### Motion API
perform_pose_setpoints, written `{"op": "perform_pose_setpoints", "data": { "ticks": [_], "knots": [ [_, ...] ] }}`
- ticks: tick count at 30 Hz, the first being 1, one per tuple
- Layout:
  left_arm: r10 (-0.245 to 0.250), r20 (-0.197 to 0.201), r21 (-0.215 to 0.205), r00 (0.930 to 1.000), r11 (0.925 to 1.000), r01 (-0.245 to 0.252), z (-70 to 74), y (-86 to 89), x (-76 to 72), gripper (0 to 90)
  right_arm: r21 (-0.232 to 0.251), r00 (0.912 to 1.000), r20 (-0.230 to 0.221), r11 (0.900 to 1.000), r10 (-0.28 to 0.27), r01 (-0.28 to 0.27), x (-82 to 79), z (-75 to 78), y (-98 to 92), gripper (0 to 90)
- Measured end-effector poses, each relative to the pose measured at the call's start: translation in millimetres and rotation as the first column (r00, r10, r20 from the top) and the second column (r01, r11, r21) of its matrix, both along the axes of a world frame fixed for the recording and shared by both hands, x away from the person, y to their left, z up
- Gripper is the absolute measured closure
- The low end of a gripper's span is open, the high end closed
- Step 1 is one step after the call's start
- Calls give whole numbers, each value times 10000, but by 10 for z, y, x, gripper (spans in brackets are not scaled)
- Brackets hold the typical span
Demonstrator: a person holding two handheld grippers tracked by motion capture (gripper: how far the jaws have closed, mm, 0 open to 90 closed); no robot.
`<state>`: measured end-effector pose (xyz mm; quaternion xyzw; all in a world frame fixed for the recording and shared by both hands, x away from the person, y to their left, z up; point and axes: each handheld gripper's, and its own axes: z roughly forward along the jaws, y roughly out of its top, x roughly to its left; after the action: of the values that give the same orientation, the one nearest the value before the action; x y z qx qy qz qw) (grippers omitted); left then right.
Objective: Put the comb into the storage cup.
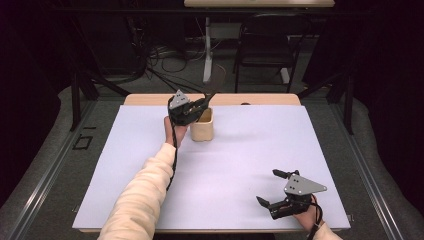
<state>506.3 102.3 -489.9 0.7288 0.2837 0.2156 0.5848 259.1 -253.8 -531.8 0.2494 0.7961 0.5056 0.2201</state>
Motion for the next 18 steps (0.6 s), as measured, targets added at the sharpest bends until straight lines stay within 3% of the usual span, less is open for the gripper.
{"op": "perform_pose_setpoints", "data": {
  "ticks": [18],
  "knots": [
    [-173,18,304,9998,9994,173,-9,-12,-47,722,-5,10000,-9,10000,2,-2,-1,0,1,0]
  ]
}}
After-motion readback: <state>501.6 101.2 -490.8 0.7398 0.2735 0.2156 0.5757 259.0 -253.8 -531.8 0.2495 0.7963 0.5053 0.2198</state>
